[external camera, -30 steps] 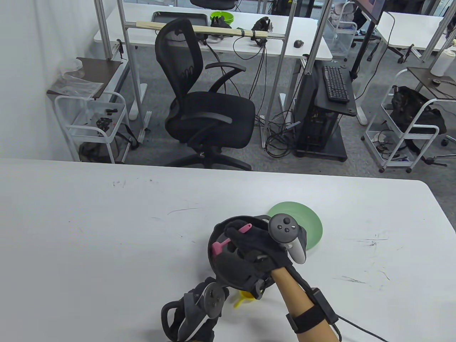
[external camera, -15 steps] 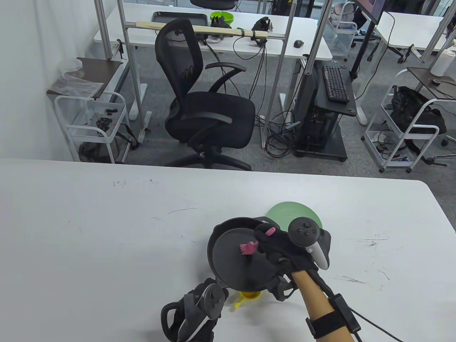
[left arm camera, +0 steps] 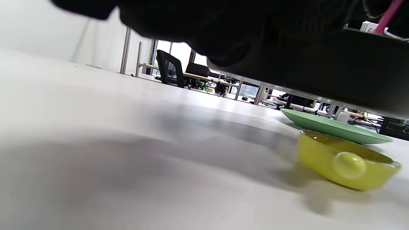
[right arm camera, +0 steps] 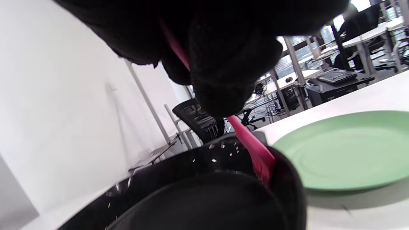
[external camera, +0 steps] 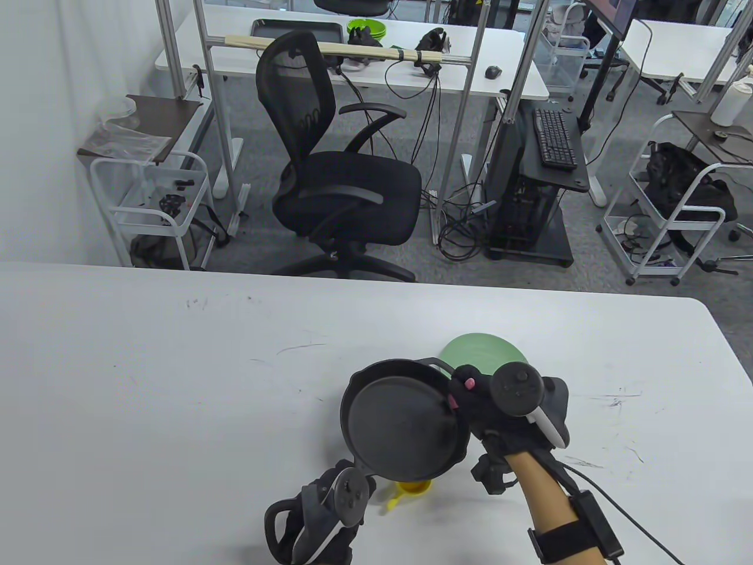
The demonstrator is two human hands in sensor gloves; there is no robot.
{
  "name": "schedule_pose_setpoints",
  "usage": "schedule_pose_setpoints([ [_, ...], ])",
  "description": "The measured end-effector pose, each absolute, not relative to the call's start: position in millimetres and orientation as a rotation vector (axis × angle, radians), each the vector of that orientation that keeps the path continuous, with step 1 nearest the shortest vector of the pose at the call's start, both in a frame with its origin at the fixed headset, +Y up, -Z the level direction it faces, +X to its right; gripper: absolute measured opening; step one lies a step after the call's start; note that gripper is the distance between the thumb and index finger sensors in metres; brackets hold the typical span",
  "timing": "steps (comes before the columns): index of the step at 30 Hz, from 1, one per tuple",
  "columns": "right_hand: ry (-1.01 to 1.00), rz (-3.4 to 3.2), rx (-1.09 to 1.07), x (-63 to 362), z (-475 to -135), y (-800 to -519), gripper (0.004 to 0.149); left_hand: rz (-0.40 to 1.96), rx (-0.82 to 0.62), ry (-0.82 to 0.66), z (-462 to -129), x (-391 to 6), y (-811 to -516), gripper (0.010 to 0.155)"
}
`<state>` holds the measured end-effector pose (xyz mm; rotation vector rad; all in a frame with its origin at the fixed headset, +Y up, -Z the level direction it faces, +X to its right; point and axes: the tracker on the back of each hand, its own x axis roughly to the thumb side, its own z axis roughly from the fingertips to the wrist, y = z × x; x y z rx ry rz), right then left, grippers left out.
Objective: Brush oil on frying pan surface
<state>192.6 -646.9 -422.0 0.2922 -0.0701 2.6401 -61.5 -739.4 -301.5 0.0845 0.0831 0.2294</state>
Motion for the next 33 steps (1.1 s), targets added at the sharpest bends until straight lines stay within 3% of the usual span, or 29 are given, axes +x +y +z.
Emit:
schedule_pose_setpoints([
  [18, 0.205, 2.264, 0.496, 112, -412, -673, 0.043, 0.228, 0.078, 0.069, -301, -59, -740, 0.06],
  [26, 0.255, 2.116, 0.474, 107, -419, -673, 0.043, 0.236, 0.077, 0.069, -301, -60, -739, 0.061],
  [33, 0.15, 2.259, 0.386, 129, -423, -676, 0.043, 0.252, 0.086, 0.081, -300, -64, -737, 0.061],
])
